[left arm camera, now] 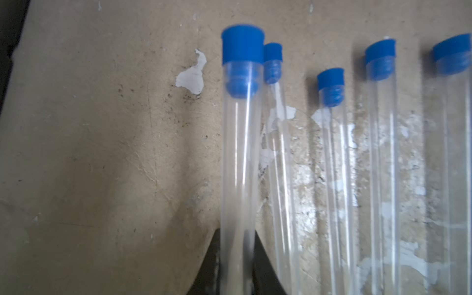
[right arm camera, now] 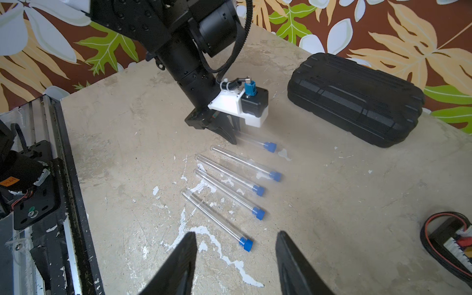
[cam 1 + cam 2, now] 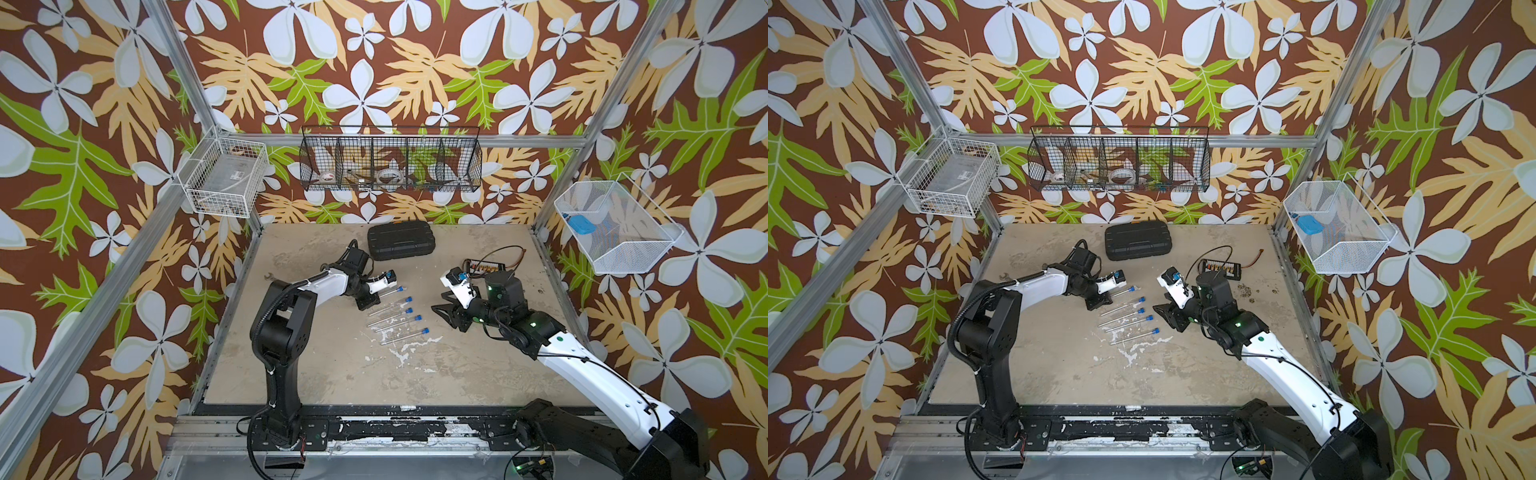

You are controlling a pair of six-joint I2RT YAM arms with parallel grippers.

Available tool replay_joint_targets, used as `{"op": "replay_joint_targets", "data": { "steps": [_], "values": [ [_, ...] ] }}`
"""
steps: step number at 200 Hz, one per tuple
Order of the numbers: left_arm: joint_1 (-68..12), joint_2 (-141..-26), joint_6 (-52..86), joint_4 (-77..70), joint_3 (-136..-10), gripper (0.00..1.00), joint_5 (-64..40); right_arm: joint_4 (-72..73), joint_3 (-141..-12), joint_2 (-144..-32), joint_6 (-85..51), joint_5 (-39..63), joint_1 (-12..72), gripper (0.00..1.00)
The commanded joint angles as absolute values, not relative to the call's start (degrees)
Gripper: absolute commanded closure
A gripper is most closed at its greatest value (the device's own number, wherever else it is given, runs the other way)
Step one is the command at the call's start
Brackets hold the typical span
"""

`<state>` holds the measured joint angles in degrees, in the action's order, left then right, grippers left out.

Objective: Insert stoppers into test tubes
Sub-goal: Place the test tube at the center of the board.

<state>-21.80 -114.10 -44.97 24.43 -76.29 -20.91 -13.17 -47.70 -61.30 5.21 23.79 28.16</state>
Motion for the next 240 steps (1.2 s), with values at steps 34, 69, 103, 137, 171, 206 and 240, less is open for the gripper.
{"op": "replay_joint_targets", "data": {
  "steps": [34,69,103,137,171,206,240],
  "values": [
    [-22.1,-118.0,-41.0,31.2,-80.3,0.99,-18.1,-13.4,-47.7,-61.8,6.7,23.1,28.2,0.48],
    [-22.5,-120.9,-40.2,34.9,-83.2,0.9,-16.6,-13.6,-47.1,-61.1,6.7,22.6,28.2,0.48],
    [-22.5,-122.3,-39.2,36.0,-84.8,0.82,-15.5,-14.4,-46.8,-60.0,6.6,21.7,28.2,0.48],
    [-22.5,-122.4,-39.0,35.9,-84.7,0.77,-15.2,-15.1,-46.2,-58.7,6.3,20.8,28.2,0.48],
    [-22.5,-121.9,-38.8,35.3,-84.6,0.73,-14.8,-15.6,-45.9,-57.8,6.0,19.9,28.2,0.48],
    [-22.3,-118.8,-38.2,32.6,-84.1,0.68,-14.7,-14.3,-45.5,-57.0,4.8,19.2,28.2,0.48],
    [-21.7,-109.7,-35.0,25.4,-81.2,0.63,-16.3,-8.6,-43.3,-56.2,1.4,16.7,26.2,0.47]
  ]
}}
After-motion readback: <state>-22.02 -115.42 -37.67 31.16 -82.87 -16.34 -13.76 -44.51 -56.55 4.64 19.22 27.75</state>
